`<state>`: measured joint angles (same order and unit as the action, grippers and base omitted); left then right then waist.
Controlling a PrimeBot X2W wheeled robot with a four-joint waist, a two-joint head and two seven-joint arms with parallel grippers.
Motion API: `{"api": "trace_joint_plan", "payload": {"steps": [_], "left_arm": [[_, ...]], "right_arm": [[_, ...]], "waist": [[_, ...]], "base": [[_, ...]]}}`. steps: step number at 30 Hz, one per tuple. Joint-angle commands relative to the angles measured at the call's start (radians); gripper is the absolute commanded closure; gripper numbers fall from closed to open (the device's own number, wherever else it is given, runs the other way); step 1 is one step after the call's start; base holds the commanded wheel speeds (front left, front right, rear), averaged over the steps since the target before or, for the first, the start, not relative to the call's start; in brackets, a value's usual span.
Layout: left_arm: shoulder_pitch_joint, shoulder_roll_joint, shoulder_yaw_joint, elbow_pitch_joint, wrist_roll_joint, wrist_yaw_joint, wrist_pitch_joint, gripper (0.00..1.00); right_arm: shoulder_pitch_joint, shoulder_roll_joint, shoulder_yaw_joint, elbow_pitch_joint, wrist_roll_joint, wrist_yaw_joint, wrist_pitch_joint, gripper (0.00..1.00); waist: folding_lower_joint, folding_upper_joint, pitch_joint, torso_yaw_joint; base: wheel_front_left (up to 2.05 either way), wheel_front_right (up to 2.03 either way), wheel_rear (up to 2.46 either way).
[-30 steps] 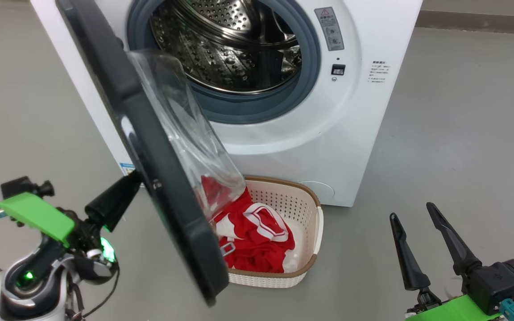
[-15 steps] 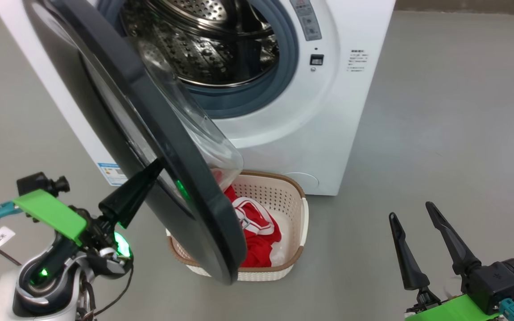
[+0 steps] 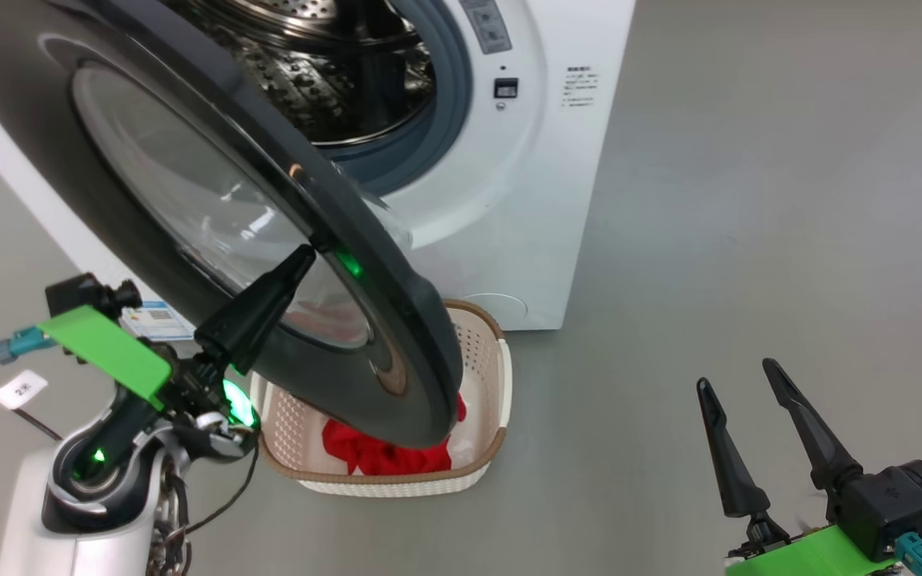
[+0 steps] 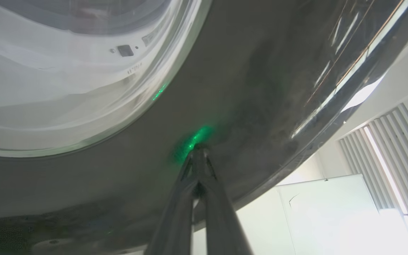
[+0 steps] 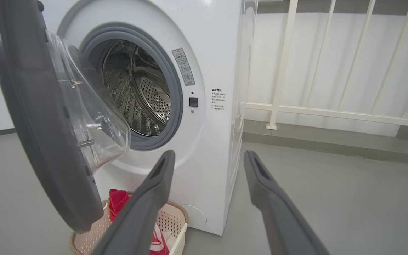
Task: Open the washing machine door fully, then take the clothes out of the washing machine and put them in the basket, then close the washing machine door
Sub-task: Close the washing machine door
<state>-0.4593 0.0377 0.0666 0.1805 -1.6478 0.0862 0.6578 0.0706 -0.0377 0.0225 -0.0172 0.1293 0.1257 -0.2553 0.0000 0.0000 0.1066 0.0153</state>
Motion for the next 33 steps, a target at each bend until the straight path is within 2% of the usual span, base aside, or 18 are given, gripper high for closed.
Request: {"api": "trace_joint_plan", "payload": {"steps": [1, 20, 33], "left_arm": [[-0.046, 0.013, 0.021, -0.017, -0.002, -0.014, -0.005, 1.00], [-0.198, 0.013, -0.017, 0.135, 0.006, -0.090, -0.110, 1.00], [-0.292, 0.019, -0.005, 0.218, 0.039, -0.143, -0.159, 1.00]], "right_arm": [[-0.050, -0.013, 0.026, -0.029, 0.004, 0.005, -0.006, 0.00], [-0.075, -0.013, 0.029, -0.029, 0.012, 0.005, -0.006, 0.00], [-0.095, -0.013, 0.043, -0.023, 0.028, 0.005, -0.006, 0.00]], "waist": [[0.0000, 0.0000, 0.011, -0.015], [0.0000, 0.0000, 0.077, -0.091], [0.0000, 0.0000, 0.120, -0.145]], "base": [[0.00, 0.00, 0.00], [0.00, 0.00, 0.00], [0.00, 0.00, 0.00]]}}
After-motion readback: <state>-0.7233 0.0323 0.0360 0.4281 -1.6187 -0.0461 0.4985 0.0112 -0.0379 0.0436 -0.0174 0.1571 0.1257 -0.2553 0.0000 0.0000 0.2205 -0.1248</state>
